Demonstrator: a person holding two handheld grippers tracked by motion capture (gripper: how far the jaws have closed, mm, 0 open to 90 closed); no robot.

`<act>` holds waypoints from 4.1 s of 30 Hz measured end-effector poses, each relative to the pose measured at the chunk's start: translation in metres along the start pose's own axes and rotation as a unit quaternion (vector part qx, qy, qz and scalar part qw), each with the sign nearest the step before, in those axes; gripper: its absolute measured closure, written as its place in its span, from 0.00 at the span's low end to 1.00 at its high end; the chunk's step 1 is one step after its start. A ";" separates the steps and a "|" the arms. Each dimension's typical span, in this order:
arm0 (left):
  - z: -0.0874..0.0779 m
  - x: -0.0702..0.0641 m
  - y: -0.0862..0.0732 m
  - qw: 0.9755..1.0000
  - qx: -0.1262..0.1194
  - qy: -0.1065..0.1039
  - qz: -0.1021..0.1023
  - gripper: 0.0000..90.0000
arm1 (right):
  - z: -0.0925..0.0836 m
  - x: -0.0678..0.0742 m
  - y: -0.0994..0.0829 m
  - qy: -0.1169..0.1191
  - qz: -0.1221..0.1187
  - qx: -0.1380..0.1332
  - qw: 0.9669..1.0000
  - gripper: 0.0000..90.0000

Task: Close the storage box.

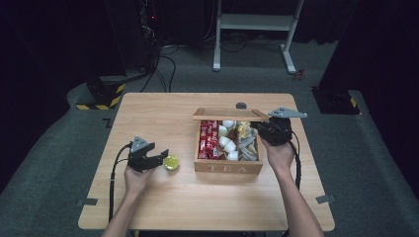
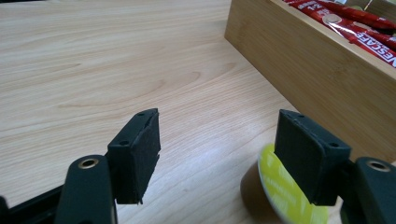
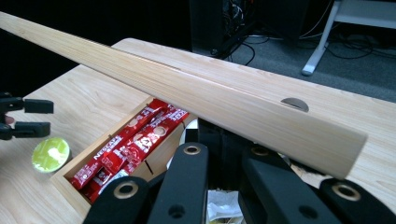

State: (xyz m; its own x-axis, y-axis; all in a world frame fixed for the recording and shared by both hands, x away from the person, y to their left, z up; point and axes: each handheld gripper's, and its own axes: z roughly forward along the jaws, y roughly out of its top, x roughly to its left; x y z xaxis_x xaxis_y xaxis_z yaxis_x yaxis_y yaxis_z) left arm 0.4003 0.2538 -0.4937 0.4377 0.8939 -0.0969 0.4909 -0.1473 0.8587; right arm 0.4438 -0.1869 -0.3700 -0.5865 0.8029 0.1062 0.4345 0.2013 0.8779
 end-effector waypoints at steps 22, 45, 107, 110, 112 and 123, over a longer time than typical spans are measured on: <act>-0.027 0.028 -0.037 0.994 0.044 0.102 0.018 0.36 | -0.013 -0.001 -0.012 0.003 0.005 -0.005 1.000 1.00; -0.024 0.040 -0.049 0.990 0.087 0.107 -0.020 0.31 | -0.016 0.000 -0.025 0.005 0.012 -0.005 1.000 1.00; -0.022 0.040 -0.049 0.990 0.095 0.107 -0.015 0.27 | -0.016 0.014 -0.089 0.008 0.031 0.008 0.999 1.00; -0.022 0.040 -0.049 0.990 0.095 0.107 -0.015 0.27 | -0.017 0.015 -0.092 0.009 0.032 0.008 0.999 1.00; -0.022 0.040 -0.049 0.990 0.095 0.108 -0.015 0.27 | -0.017 0.015 -0.094 0.009 0.034 0.008 0.999 1.00; -0.022 0.040 -0.049 0.989 0.095 0.108 -0.015 0.27 | -0.016 0.016 -0.106 0.013 0.039 0.011 0.999 1.00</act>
State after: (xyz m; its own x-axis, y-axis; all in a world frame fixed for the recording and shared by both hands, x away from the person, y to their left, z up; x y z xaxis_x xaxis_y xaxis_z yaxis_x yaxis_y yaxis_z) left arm 0.3772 0.3057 -0.5287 0.2595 0.9657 0.0066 0.6432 -0.1780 0.7447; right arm 0.3778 -0.2041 -0.4539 -0.5684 0.8013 0.1864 0.4949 0.1520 0.8556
